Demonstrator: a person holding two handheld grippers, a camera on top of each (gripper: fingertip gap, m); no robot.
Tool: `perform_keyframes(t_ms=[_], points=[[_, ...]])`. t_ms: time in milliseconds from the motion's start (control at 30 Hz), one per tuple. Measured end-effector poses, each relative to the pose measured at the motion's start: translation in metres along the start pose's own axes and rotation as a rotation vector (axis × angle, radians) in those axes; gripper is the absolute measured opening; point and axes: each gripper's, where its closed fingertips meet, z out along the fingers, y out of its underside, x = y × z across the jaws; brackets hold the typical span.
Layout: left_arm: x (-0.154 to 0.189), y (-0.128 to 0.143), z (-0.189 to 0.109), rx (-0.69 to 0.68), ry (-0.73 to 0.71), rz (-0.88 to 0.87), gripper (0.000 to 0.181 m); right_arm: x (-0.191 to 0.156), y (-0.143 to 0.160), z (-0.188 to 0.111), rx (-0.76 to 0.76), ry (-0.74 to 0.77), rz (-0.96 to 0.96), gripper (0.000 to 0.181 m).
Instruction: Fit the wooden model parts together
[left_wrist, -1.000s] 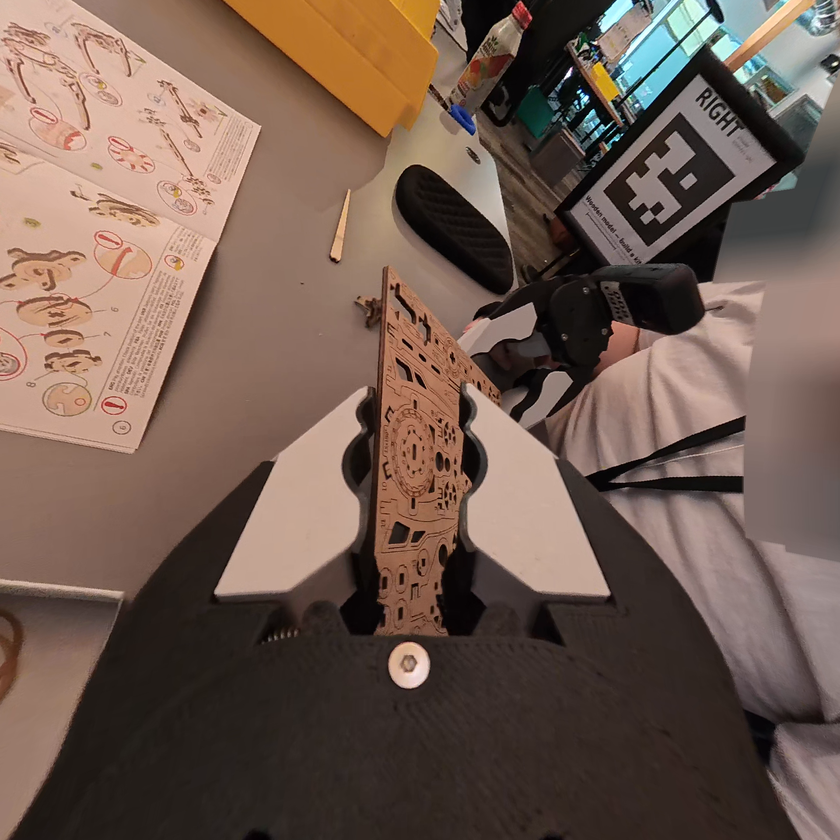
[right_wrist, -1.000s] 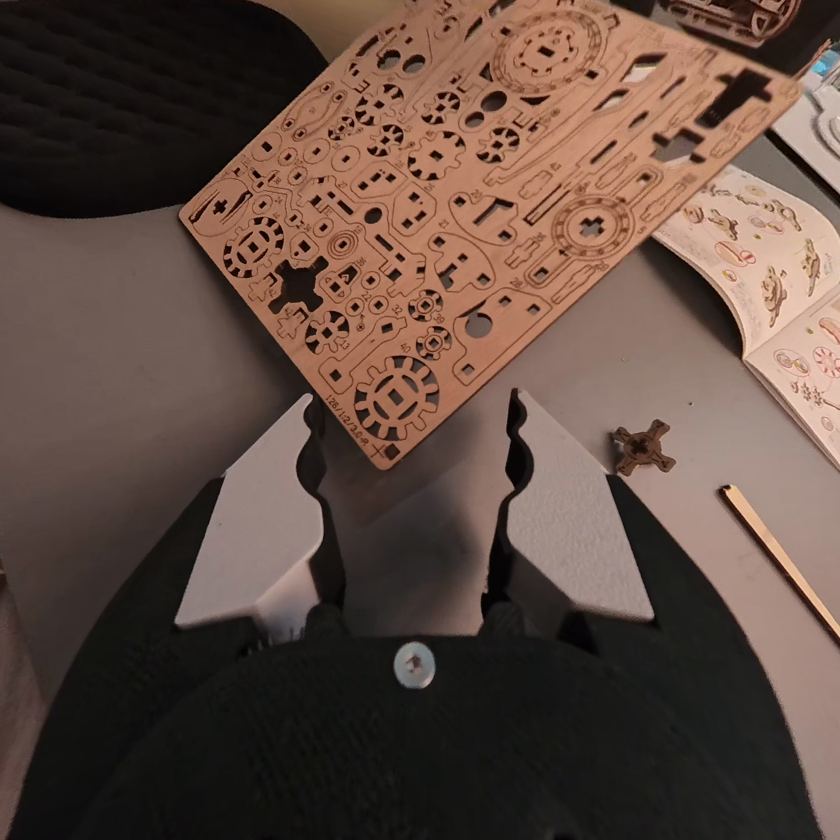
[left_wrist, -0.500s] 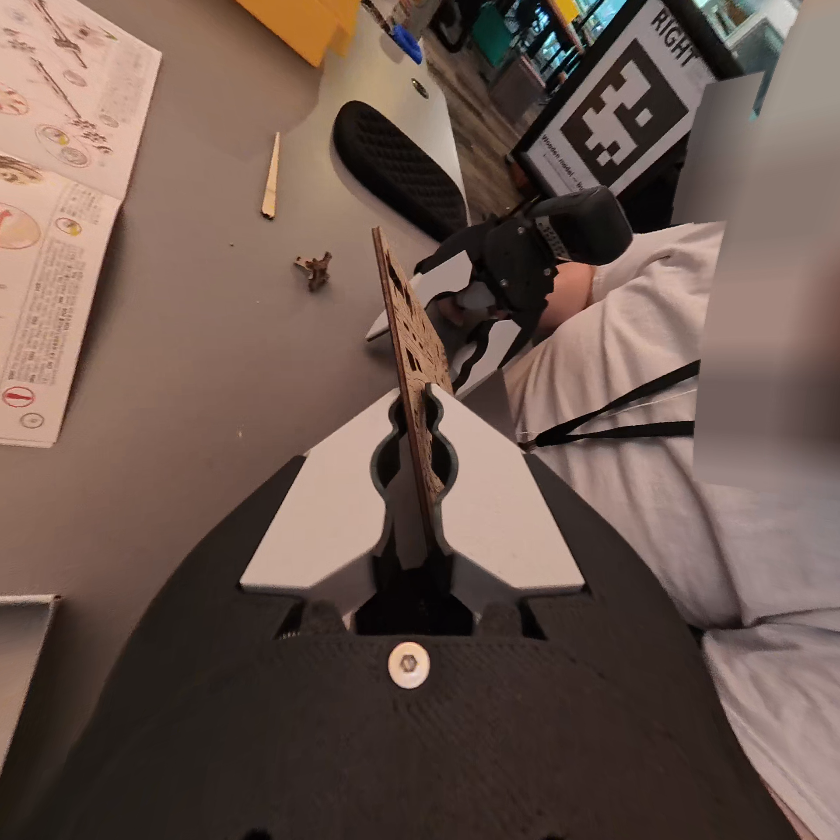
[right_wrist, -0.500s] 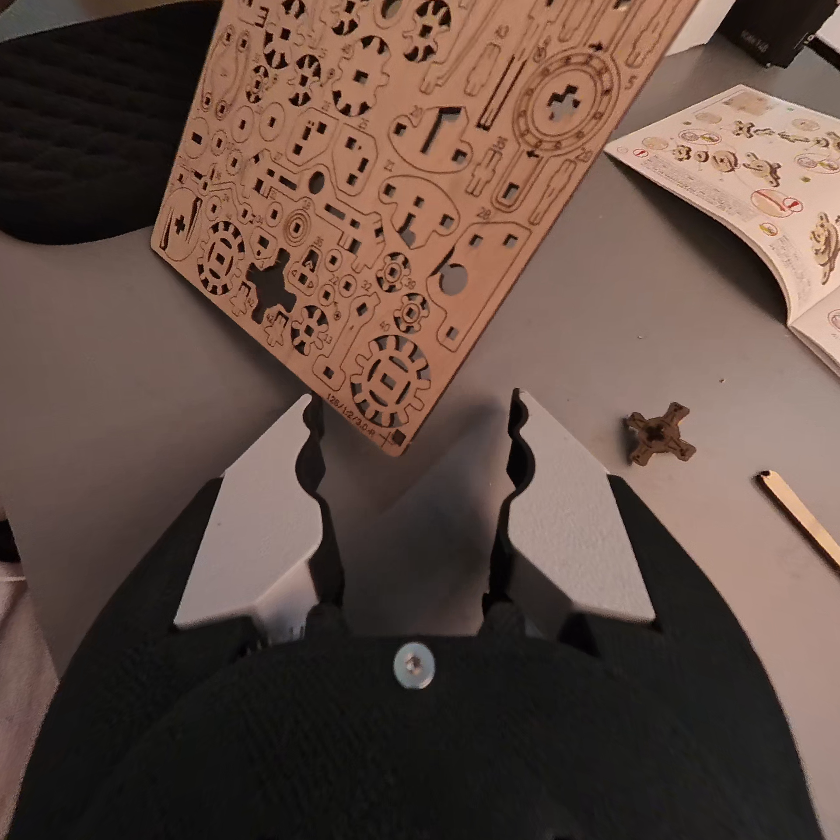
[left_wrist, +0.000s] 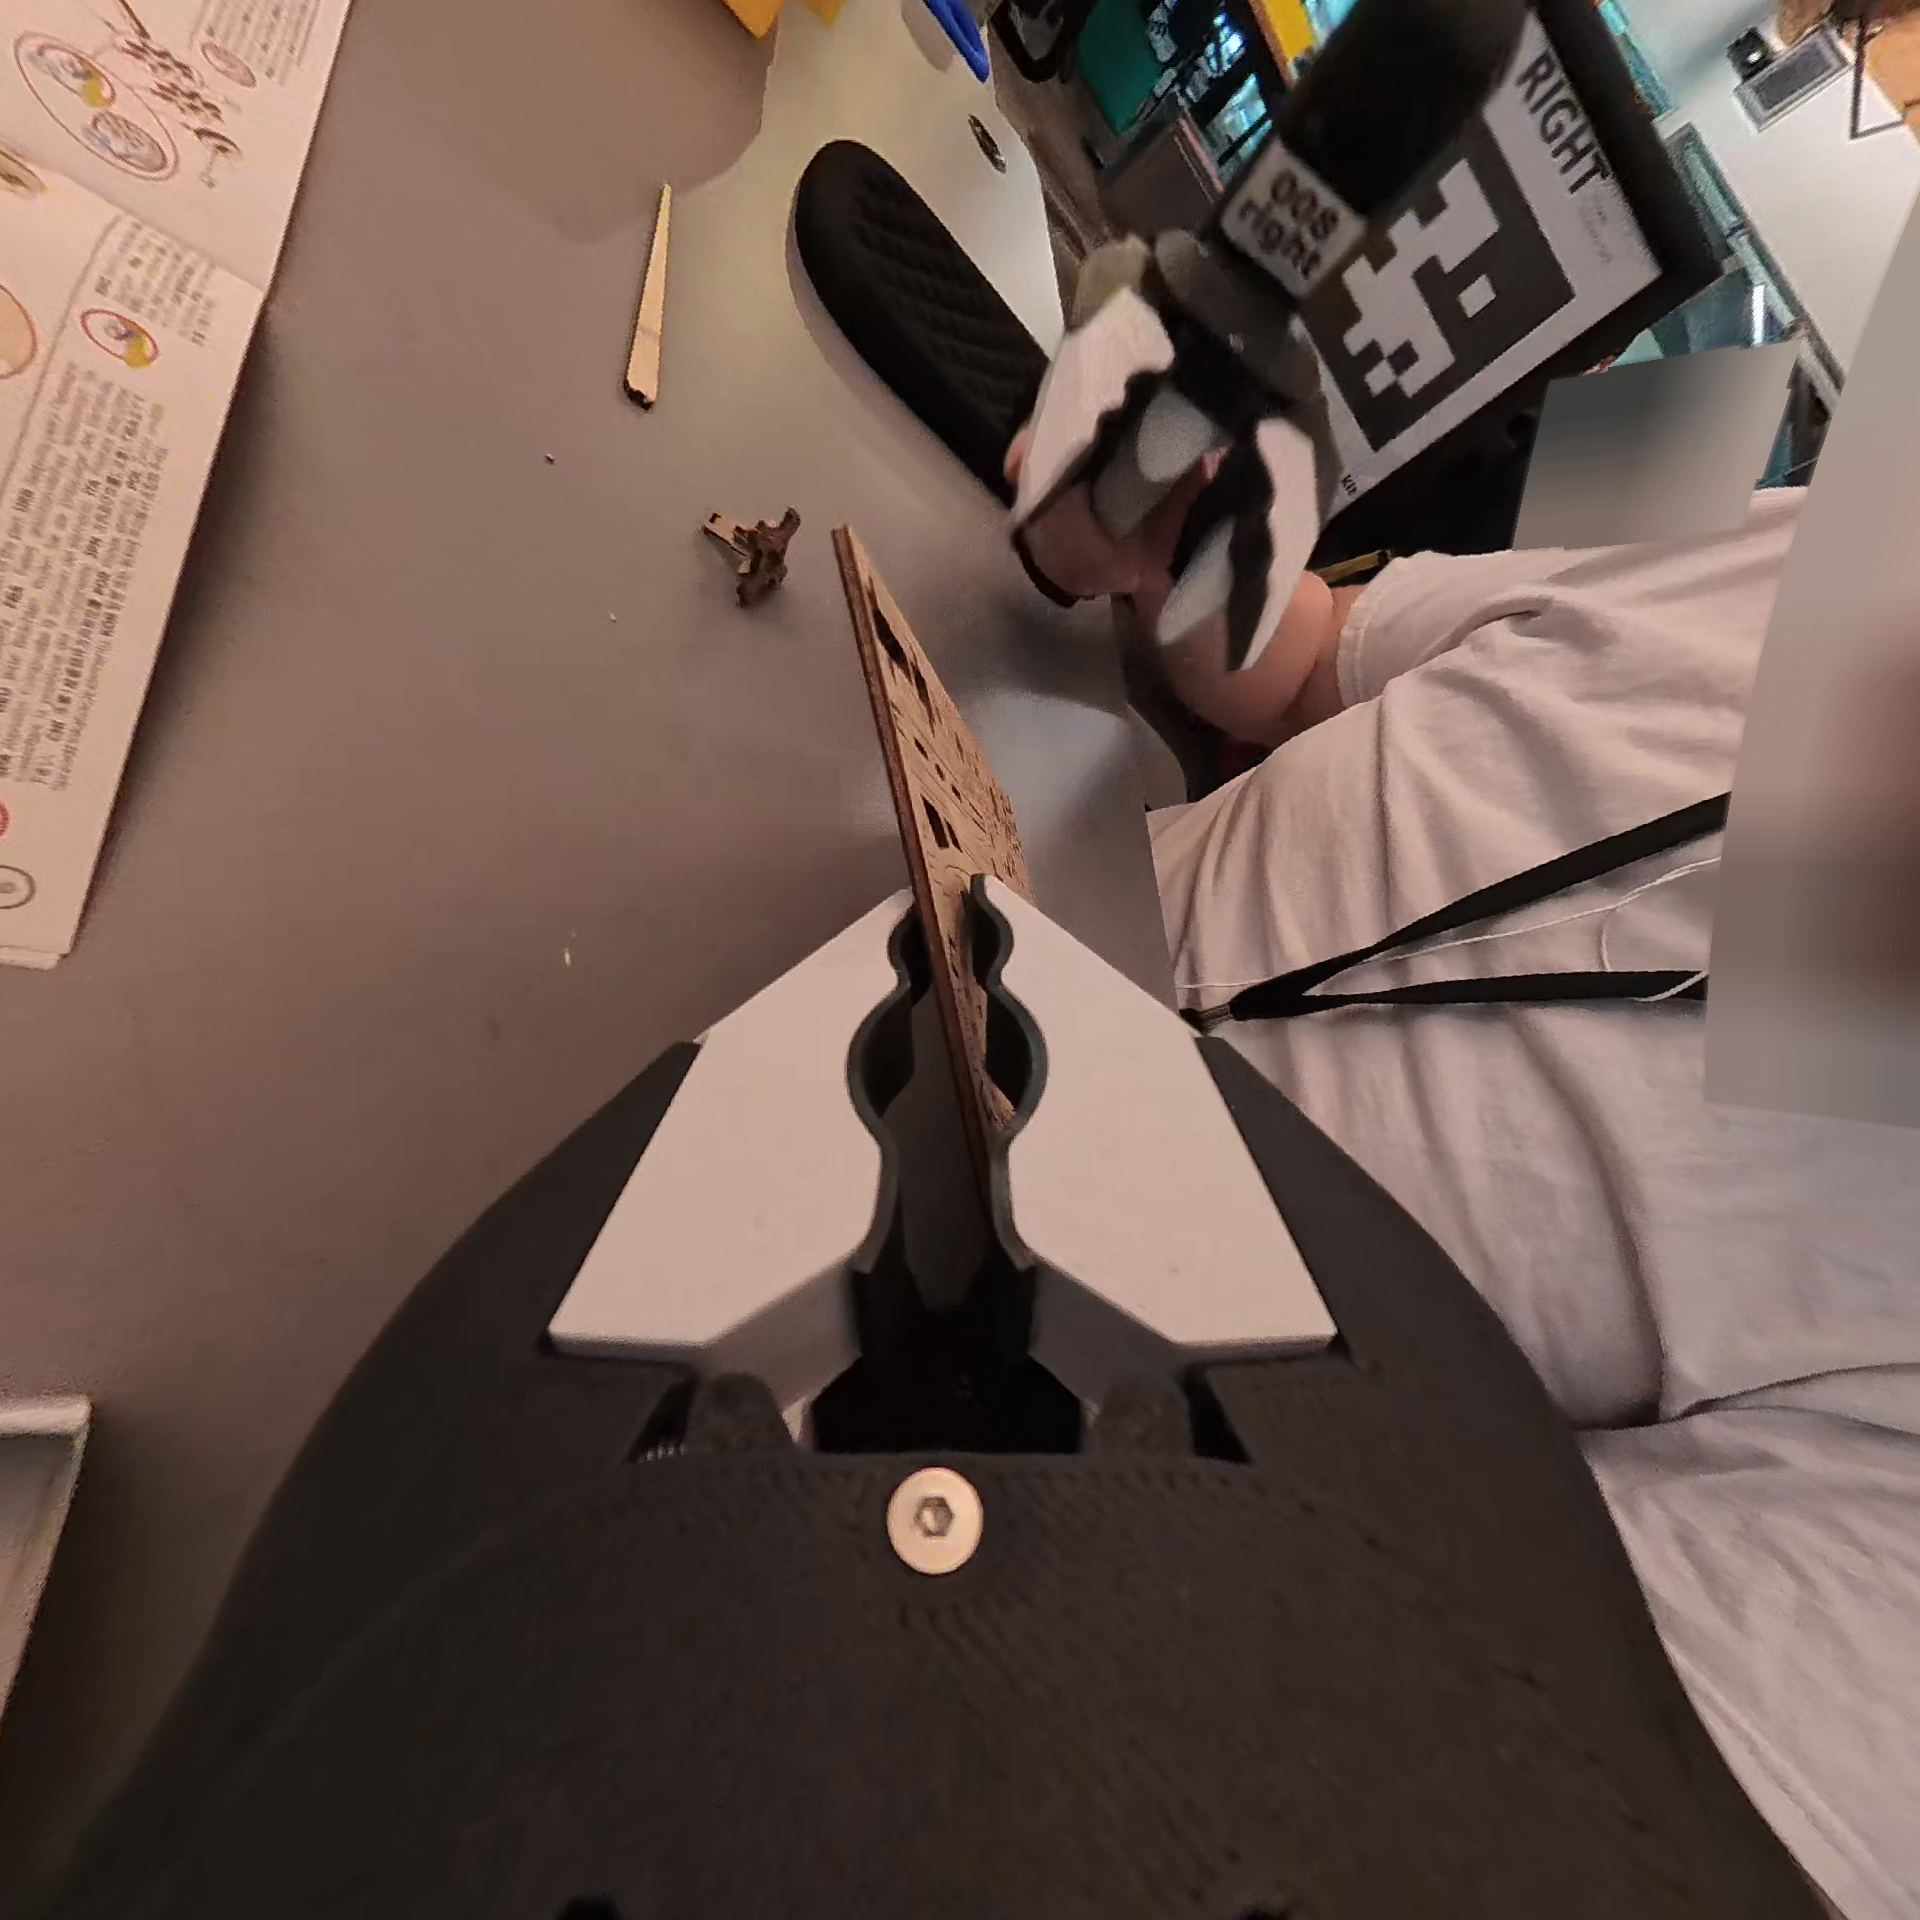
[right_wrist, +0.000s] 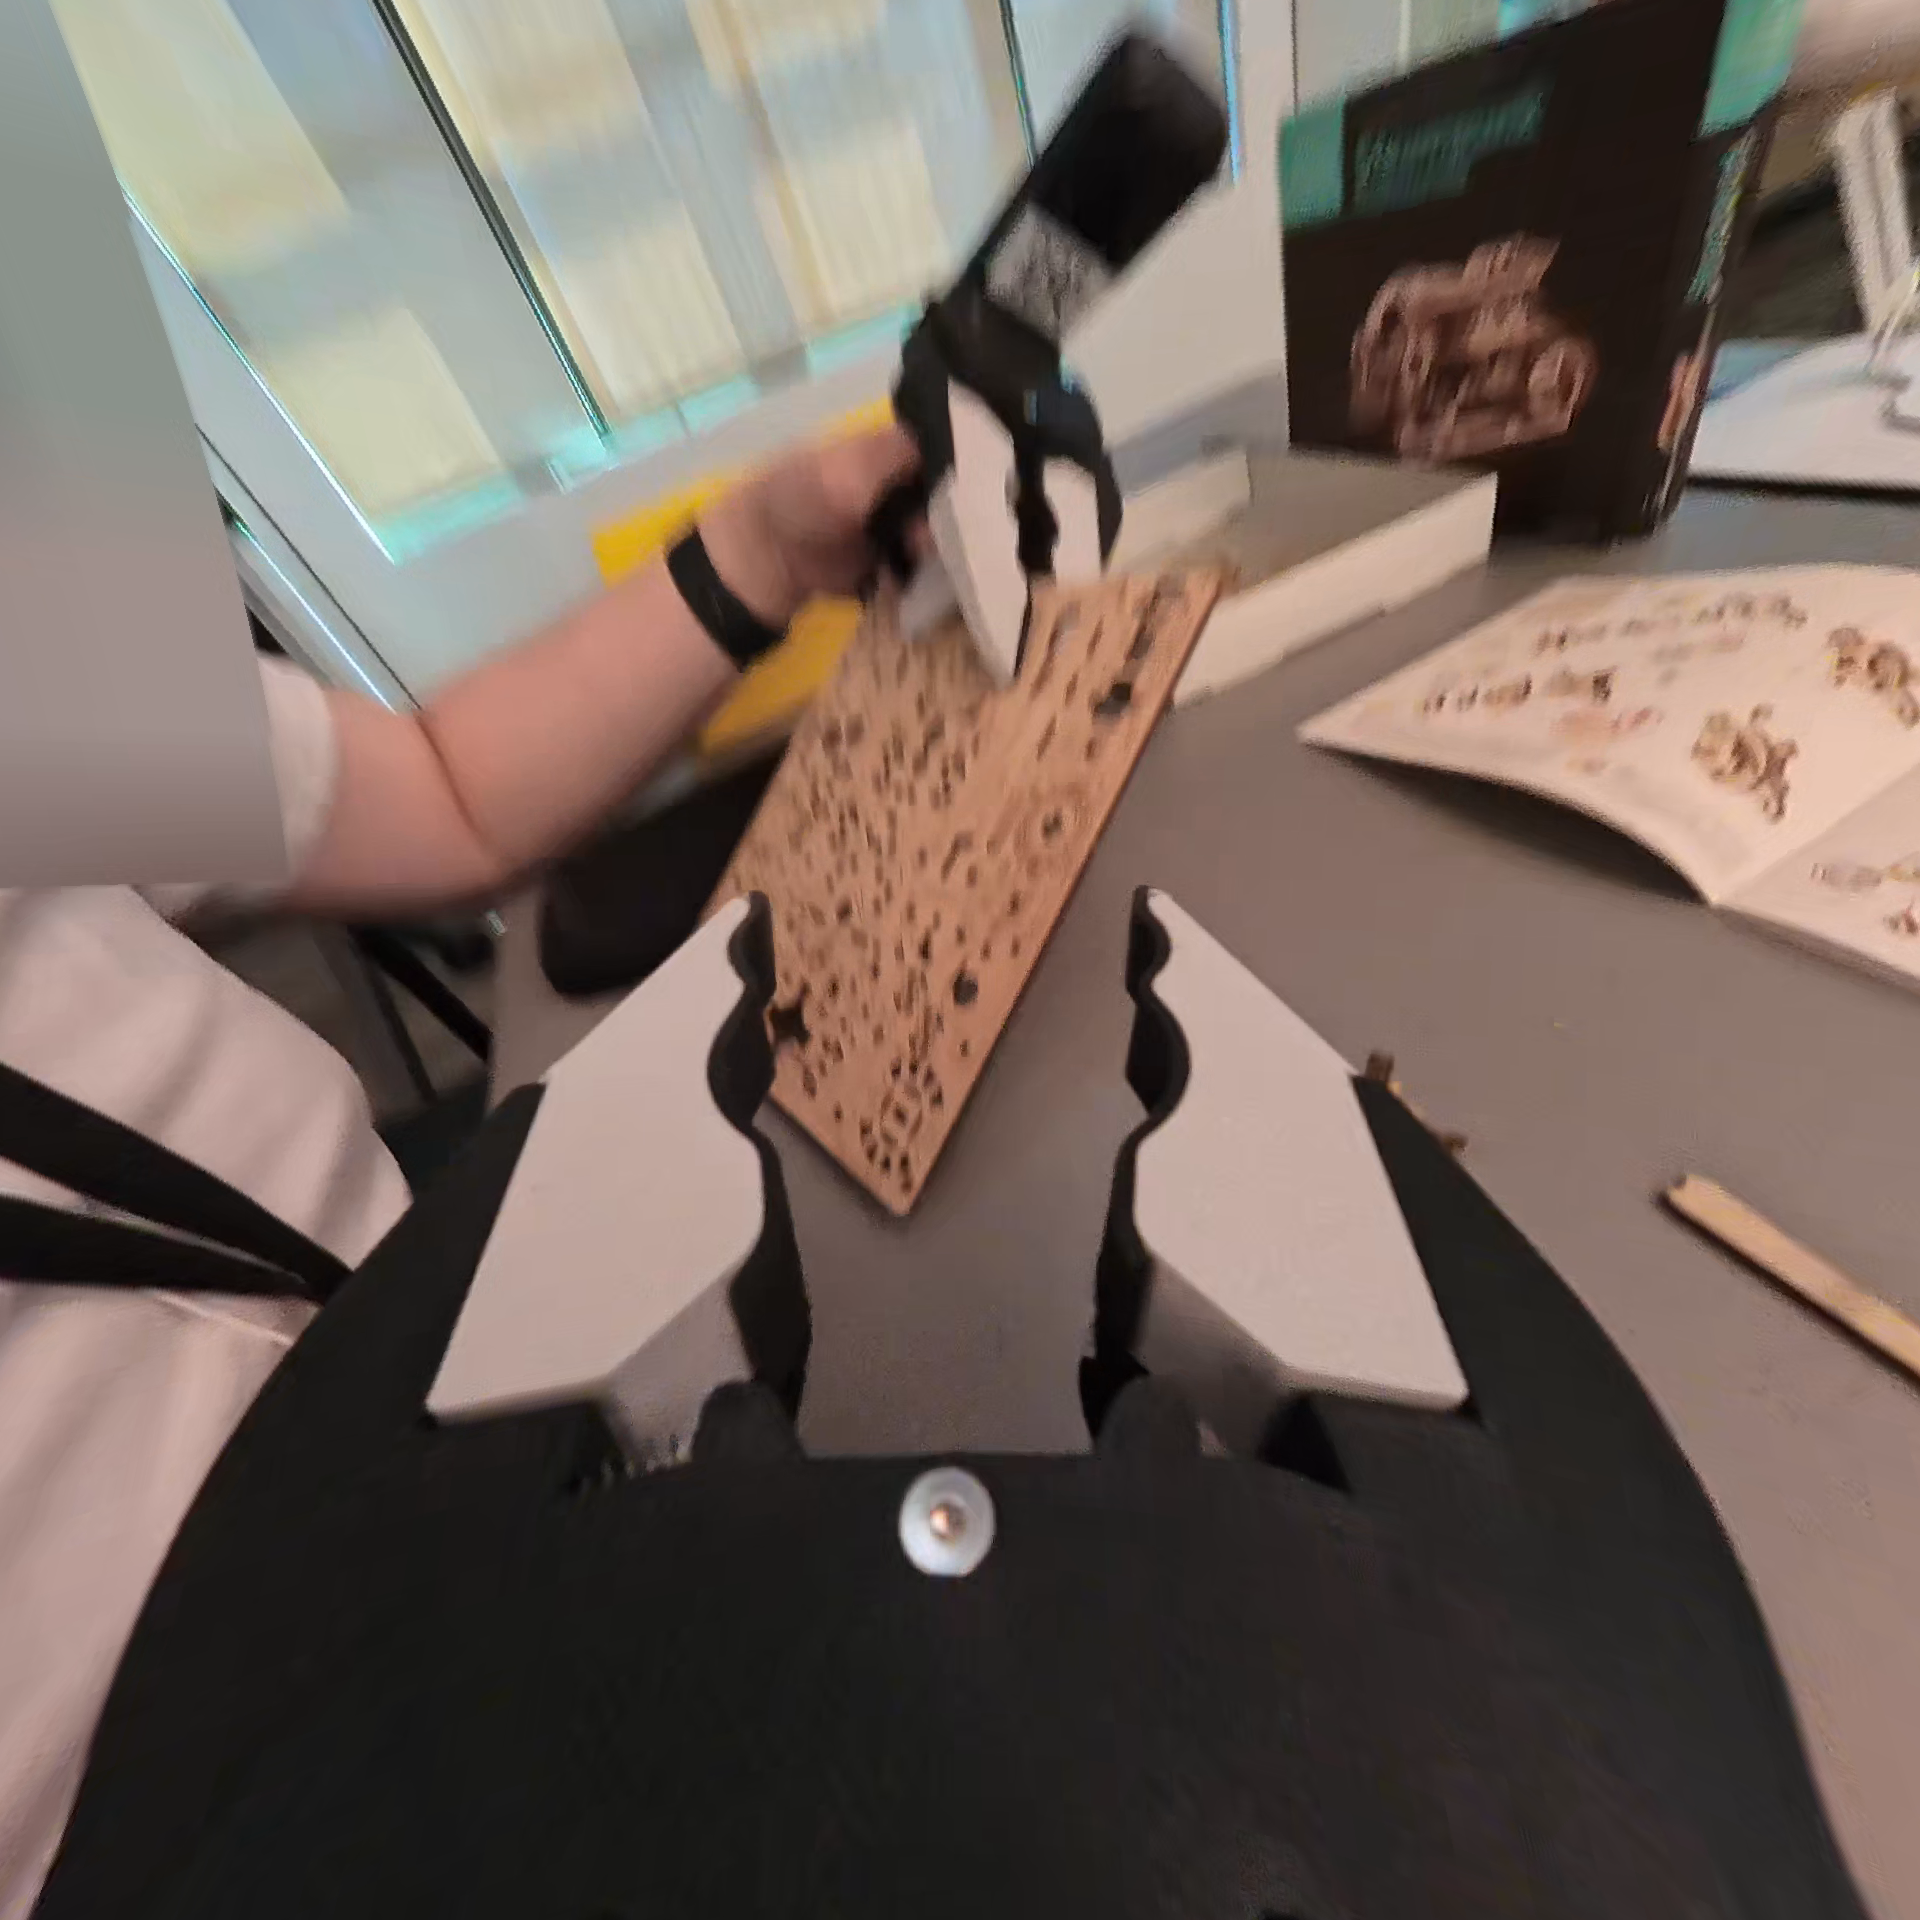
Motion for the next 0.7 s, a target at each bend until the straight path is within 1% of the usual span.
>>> perform_keyframes(t_ms=[67, 133, 200, 300, 367, 433, 467, 500, 567, 667, 700], points=[[-0.001, -0.001, 0.005, 0.000, 0.015, -0.007, 0.004, 0.007, -0.024, -0.007, 0.096, -0.062, 0.068, 0.062], [-0.003, -0.003, 0.009, 0.006, 0.015, -0.010, 0.004, 0.016, -0.038, -0.008, 0.112, -0.098, 0.071, 0.060], [-0.002, -0.004, 0.011, 0.018, 0.017, -0.007, 0.004, 0.025, -0.051, -0.007, 0.112, -0.093, -0.019, 0.059], [0.001, -0.003, 0.012, 0.037, 0.020, 0.000, 0.004, 0.033, -0.079, -0.001, 0.162, -0.115, -0.160, 0.059], [0.003, -0.001, 0.012, 0.046, 0.025, 0.004, 0.004, 0.035, -0.094, 0.007, 0.184, -0.177, -0.195, 0.060], [0.002, 0.000, 0.011, 0.052, 0.015, -0.006, 0.004, 0.045, -0.099, 0.020, 0.159, -0.211, -0.186, 0.063], [0.000, 0.000, 0.011, 0.057, 0.010, -0.009, 0.005, 0.052, -0.098, 0.028, 0.130, -0.213, -0.182, 0.059], [-0.001, 0.000, 0.010, 0.067, 0.006, -0.009, 0.005, 0.060, -0.096, 0.036, 0.103, -0.200, -0.182, 0.051], [-0.004, -0.001, 0.009, 0.088, 0.011, -0.009, 0.005, 0.077, -0.097, 0.050, 0.077, -0.154, -0.186, 0.043], [-0.010, 0.001, 0.009, 0.104, 0.024, 0.001, 0.006, 0.095, -0.109, 0.061, 0.110, -0.121, -0.196, 0.027], [-0.011, 0.002, 0.009, 0.110, 0.034, 0.001, 0.006, 0.102, -0.110, 0.063, 0.118, -0.104, -0.190, 0.019]])
